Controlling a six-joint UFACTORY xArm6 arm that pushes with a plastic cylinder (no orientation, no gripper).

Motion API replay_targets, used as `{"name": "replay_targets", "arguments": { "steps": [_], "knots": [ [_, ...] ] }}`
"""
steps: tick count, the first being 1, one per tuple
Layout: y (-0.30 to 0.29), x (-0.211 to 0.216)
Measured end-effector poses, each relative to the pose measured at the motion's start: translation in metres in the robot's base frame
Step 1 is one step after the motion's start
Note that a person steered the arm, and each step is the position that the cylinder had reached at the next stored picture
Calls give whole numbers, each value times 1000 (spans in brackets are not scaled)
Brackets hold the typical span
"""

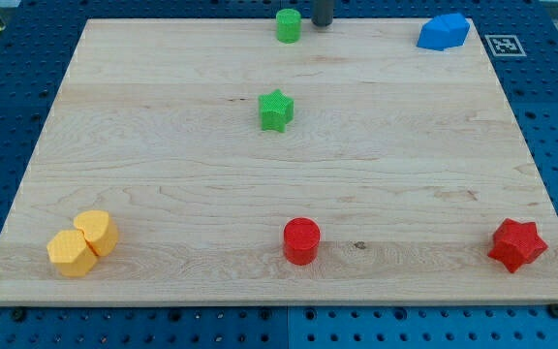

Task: Push the green circle top left of the green star

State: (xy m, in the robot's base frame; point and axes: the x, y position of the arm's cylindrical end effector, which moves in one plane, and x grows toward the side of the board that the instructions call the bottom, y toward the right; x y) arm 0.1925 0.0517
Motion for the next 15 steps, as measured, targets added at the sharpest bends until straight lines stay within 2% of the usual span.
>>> {"name": "replay_targets", "arguments": {
  "steps": [2,4,12,15],
  "knots": [
    [-33,1],
    [-91,0],
    [-76,5],
    [-76,74]
  ]
}}
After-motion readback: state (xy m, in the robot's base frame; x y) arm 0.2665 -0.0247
